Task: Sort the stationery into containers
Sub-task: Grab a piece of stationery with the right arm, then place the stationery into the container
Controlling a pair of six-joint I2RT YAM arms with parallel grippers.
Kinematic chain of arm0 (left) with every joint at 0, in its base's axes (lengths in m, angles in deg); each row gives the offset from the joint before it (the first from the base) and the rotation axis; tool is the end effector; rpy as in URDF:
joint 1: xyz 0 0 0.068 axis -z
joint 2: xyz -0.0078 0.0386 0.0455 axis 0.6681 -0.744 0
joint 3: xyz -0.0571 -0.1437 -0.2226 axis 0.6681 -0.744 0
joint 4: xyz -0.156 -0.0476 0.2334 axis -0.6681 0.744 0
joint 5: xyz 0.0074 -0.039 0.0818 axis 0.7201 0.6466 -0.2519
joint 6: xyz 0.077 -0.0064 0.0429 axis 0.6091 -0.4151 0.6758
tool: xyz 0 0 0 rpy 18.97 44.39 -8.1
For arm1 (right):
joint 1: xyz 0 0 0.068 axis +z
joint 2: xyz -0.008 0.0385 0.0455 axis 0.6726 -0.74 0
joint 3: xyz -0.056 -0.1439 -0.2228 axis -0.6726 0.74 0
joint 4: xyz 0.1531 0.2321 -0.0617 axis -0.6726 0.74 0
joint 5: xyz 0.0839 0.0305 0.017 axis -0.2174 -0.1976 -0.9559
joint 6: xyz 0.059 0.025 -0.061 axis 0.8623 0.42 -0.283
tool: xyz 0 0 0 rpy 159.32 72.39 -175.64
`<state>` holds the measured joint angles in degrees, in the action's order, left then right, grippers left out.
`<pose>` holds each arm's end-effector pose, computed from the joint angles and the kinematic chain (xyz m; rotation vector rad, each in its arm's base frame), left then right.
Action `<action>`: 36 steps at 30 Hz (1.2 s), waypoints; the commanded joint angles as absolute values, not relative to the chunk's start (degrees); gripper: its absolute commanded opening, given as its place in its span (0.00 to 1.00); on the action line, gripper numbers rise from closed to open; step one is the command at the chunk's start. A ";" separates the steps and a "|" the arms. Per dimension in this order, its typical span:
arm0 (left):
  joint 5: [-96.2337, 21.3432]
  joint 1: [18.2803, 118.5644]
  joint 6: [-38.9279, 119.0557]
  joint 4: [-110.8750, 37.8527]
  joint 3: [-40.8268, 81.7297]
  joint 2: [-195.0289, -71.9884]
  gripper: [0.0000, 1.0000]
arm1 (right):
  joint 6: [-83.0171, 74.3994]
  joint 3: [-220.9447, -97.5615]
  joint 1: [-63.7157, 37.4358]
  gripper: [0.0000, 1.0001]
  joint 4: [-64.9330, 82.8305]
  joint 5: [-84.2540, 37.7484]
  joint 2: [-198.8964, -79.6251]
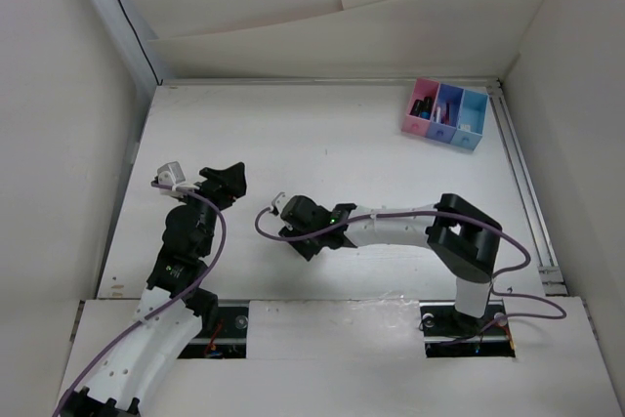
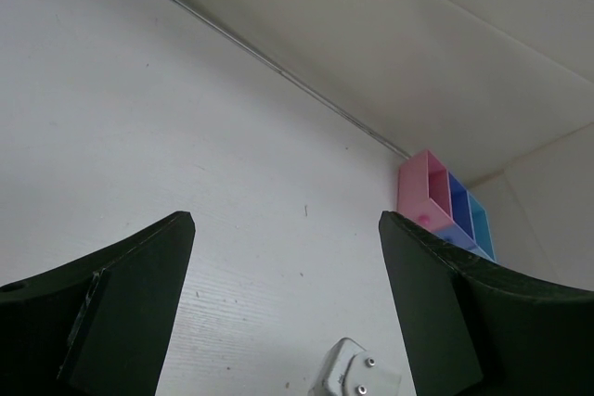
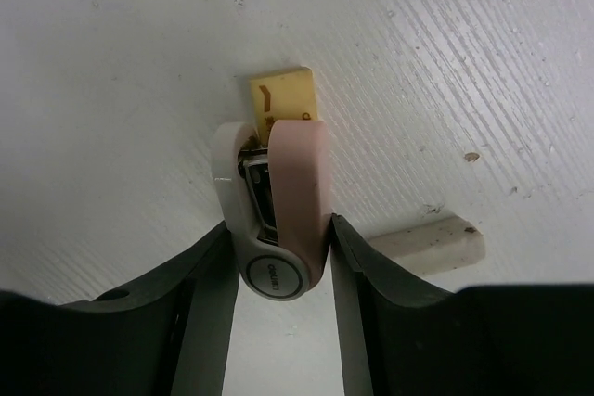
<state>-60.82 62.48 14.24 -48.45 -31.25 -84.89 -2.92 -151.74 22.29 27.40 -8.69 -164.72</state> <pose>0.2030 -0.0542 0.2817 -0.4319 1.4076 -0.6384 0.1912 0.3797 0.1160 -1.1855 2.3103 0.3228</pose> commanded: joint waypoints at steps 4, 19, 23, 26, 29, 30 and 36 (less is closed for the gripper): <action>-59.68 62.58 14.03 -51.36 -29.92 -84.47 0.78 | -2.33 -152.09 22.42 0.22 27.60 -7.00 -157.24; -53.19 62.58 14.03 -55.85 -30.98 -87.54 0.78 | 2.74 -152.96 1.09 0.19 19.44 3.27 -143.78; -48.80 62.58 14.64 -56.73 -29.40 -92.02 0.78 | 8.55 -158.23 -12.18 0.19 19.95 13.37 -147.21; -47.47 62.58 15.17 -56.73 -28.60 -94.04 0.78 | 12.76 -162.71 -22.73 0.18 22.41 18.75 -150.54; -46.94 62.58 15.17 -57.26 -28.60 -93.52 0.78 | 14.27 -165.52 -31.52 0.17 22.42 18.50 -153.52; -46.94 62.58 15.17 -57.26 -28.60 -93.52 0.78 | 14.28 -166.32 -33.37 0.17 21.89 17.71 -154.59; -46.94 62.58 15.17 -57.26 -28.60 -93.00 0.78 | 14.28 -173.61 -41.91 0.17 25.14 16.47 -163.02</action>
